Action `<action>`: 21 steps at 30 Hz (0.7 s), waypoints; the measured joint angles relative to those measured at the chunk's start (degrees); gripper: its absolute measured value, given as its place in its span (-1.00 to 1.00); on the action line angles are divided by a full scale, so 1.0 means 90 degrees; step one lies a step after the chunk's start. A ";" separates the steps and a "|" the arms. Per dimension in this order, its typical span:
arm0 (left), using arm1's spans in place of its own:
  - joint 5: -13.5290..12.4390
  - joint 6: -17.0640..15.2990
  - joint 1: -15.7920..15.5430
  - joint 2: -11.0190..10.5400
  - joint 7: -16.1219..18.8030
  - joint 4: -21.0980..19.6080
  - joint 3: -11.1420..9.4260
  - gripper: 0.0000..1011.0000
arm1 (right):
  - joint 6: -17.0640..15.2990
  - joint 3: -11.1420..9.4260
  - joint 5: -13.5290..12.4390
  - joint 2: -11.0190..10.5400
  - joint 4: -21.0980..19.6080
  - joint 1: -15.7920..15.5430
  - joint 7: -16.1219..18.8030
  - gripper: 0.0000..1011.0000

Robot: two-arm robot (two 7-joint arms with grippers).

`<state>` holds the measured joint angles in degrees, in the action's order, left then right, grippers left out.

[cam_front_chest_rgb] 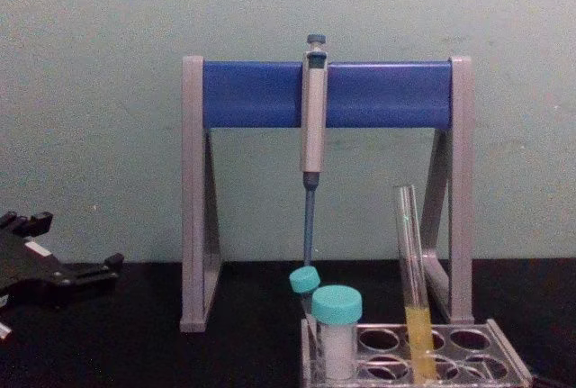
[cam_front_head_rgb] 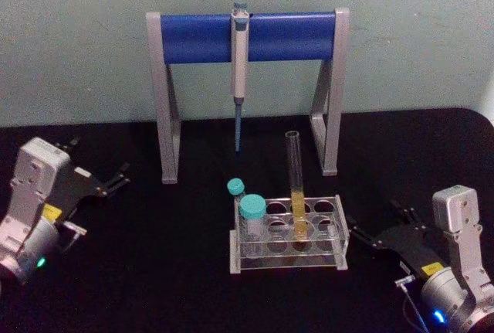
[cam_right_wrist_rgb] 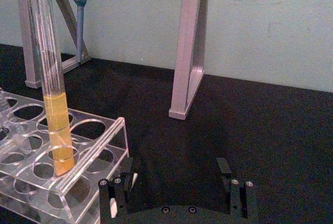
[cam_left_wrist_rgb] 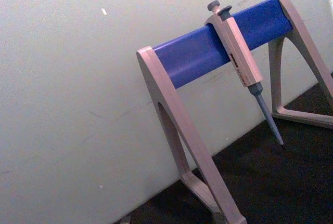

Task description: Pick up the test tube from the test tube rack, shake it, then place it back into the test tube rack.

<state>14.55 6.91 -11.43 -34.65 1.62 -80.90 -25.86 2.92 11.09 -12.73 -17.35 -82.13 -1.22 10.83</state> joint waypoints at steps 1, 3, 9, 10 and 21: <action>0.0000 0.0000 0.0000 0.0000 0.0000 0.0000 0.0000 1.00 | 0.0000 0.0000 -0.0001 0.0000 0.0000 0.0000 0.0000 0.98; 0.0000 0.0000 0.0000 0.0000 0.0000 0.0000 0.0000 1.00 | 0.0002 0.0000 -0.0003 -0.0001 -0.0001 0.0000 0.0000 0.98; 0.0000 0.0000 0.0000 0.0000 0.0000 0.0000 0.0000 1.00 | 0.0006 0.0000 -0.0008 -0.0005 -0.0006 0.0000 0.0000 0.98; 0.0000 0.0000 0.0000 0.0000 0.0000 0.0000 0.0000 1.00 | 0.0006 0.0000 -0.0008 -0.0005 -0.0006 0.0000 0.0000 0.98; 0.0000 0.0000 0.0000 0.0000 0.0000 0.0000 0.0000 1.00 | 0.0007 0.0000 -0.0010 -0.0005 -0.0007 0.0000 0.0000 0.98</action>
<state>14.55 6.91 -11.43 -34.64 1.62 -80.90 -25.86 2.98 11.09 -12.83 -17.40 -82.19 -1.23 10.83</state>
